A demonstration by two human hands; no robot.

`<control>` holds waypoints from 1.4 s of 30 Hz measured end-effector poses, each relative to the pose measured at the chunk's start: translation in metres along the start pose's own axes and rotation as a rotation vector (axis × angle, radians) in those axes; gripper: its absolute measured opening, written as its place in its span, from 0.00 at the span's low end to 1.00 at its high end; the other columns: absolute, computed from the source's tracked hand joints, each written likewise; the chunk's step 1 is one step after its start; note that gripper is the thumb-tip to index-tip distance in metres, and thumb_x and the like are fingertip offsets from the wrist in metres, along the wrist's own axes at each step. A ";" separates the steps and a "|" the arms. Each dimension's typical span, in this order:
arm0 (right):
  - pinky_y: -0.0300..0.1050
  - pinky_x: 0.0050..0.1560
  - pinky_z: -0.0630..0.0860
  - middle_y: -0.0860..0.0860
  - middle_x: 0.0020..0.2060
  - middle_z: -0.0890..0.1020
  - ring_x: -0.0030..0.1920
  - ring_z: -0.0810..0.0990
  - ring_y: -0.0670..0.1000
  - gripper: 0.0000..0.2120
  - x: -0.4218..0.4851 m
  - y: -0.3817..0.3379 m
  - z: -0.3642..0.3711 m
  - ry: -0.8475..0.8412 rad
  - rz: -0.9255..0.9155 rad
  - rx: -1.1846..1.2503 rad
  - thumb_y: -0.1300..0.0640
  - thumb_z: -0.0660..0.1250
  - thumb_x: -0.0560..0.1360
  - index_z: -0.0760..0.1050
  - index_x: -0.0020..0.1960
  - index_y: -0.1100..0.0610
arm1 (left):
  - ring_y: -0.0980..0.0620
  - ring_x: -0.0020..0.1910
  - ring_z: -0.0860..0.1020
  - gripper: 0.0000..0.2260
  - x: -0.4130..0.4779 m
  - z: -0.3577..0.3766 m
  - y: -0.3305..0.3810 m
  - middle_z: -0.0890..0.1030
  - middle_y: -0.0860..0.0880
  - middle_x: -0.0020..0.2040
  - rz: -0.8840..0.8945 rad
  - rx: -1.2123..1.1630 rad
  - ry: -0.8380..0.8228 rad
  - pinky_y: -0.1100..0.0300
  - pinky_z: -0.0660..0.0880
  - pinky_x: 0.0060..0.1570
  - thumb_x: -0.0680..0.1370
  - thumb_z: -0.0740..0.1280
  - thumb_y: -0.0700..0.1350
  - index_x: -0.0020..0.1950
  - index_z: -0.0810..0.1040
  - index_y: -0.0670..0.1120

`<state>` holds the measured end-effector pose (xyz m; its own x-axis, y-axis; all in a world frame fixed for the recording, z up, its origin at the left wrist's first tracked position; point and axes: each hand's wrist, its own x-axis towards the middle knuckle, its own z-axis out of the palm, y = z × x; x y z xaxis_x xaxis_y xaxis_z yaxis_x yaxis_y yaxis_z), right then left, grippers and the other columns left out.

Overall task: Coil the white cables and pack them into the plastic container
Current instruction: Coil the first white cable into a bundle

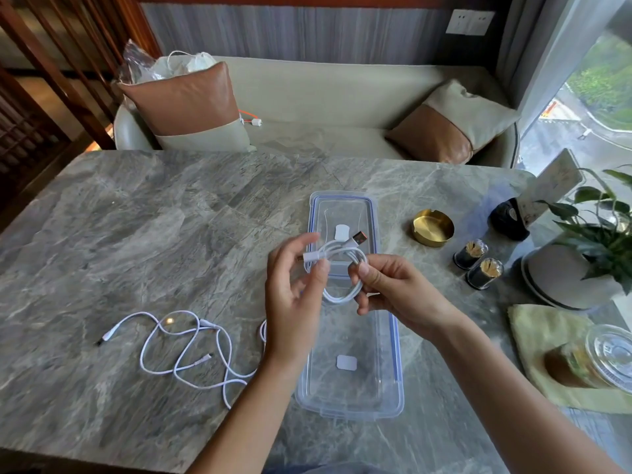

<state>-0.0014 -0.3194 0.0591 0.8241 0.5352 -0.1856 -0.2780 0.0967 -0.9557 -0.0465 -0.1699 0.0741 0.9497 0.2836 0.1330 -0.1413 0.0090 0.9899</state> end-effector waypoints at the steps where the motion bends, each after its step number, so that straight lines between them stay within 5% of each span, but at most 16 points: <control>1: 0.37 0.35 0.77 0.51 0.26 0.77 0.27 0.77 0.47 0.11 -0.001 -0.001 -0.001 0.003 -0.006 -0.009 0.51 0.62 0.74 0.77 0.38 0.55 | 0.55 0.56 0.78 0.10 -0.001 0.000 0.002 0.80 0.47 0.56 -0.079 -0.091 -0.031 0.63 0.72 0.54 0.74 0.65 0.43 0.55 0.76 0.47; 7: 0.41 0.36 0.79 0.53 0.27 0.77 0.28 0.78 0.47 0.11 -0.003 -0.009 -0.001 0.015 -0.049 -0.130 0.53 0.62 0.74 0.77 0.39 0.59 | 0.54 0.40 0.82 0.15 0.002 -0.005 0.011 0.85 0.49 0.41 -0.418 -0.368 -0.198 0.62 0.78 0.40 0.71 0.65 0.58 0.49 0.76 0.49; 10: 0.40 0.36 0.79 0.55 0.28 0.76 0.28 0.77 0.47 0.11 -0.003 -0.009 0.002 0.026 -0.053 -0.178 0.53 0.62 0.73 0.76 0.38 0.59 | 0.56 0.32 0.79 0.14 0.008 -0.010 0.012 0.83 0.49 0.36 -0.551 -0.442 -0.232 0.65 0.77 0.34 0.68 0.64 0.57 0.42 0.82 0.50; 16: 0.39 0.34 0.78 0.52 0.27 0.77 0.28 0.77 0.47 0.10 -0.004 -0.009 0.006 0.033 -0.056 -0.182 0.52 0.63 0.73 0.77 0.37 0.56 | 0.59 0.28 0.74 0.13 0.003 -0.011 0.004 0.80 0.50 0.36 -0.388 -0.326 -0.242 0.67 0.73 0.31 0.67 0.69 0.46 0.49 0.74 0.46; 26: 0.39 0.34 0.77 0.55 0.30 0.76 0.28 0.77 0.46 0.13 -0.004 -0.009 0.007 0.031 -0.040 -0.255 0.54 0.63 0.74 0.77 0.41 0.65 | 0.56 0.25 0.73 0.24 0.015 -0.017 0.011 0.80 0.49 0.33 -0.659 -0.557 -0.290 0.64 0.73 0.29 0.64 0.64 0.65 0.42 0.83 0.46; 32: 0.38 0.34 0.77 0.53 0.28 0.77 0.28 0.77 0.46 0.11 -0.005 -0.013 0.009 0.015 -0.034 -0.247 0.53 0.63 0.73 0.76 0.39 0.60 | 0.57 0.29 0.75 0.07 0.017 -0.026 0.003 0.80 0.51 0.36 -0.610 -0.485 -0.376 0.63 0.76 0.33 0.68 0.71 0.45 0.44 0.76 0.48; 36: 0.38 0.34 0.77 0.53 0.27 0.77 0.28 0.77 0.46 0.12 -0.005 -0.014 0.009 0.006 -0.029 -0.249 0.53 0.63 0.73 0.76 0.40 0.61 | 0.57 0.31 0.77 0.11 0.014 -0.030 -0.001 0.82 0.51 0.38 -0.523 -0.388 -0.379 0.63 0.78 0.34 0.67 0.70 0.38 0.47 0.74 0.47; 42: 0.39 0.34 0.78 0.55 0.29 0.77 0.28 0.77 0.47 0.11 -0.007 -0.012 0.008 0.030 -0.040 -0.208 0.51 0.63 0.73 0.78 0.37 0.56 | 0.57 0.33 0.81 0.10 0.013 -0.037 0.002 0.85 0.50 0.36 -0.510 -0.272 -0.380 0.63 0.78 0.35 0.68 0.67 0.51 0.44 0.85 0.51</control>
<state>-0.0076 -0.3171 0.0734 0.8477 0.5088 -0.1502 -0.1395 -0.0595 -0.9884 -0.0448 -0.1310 0.0756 0.9411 -0.1756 -0.2890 0.3312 0.3065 0.8924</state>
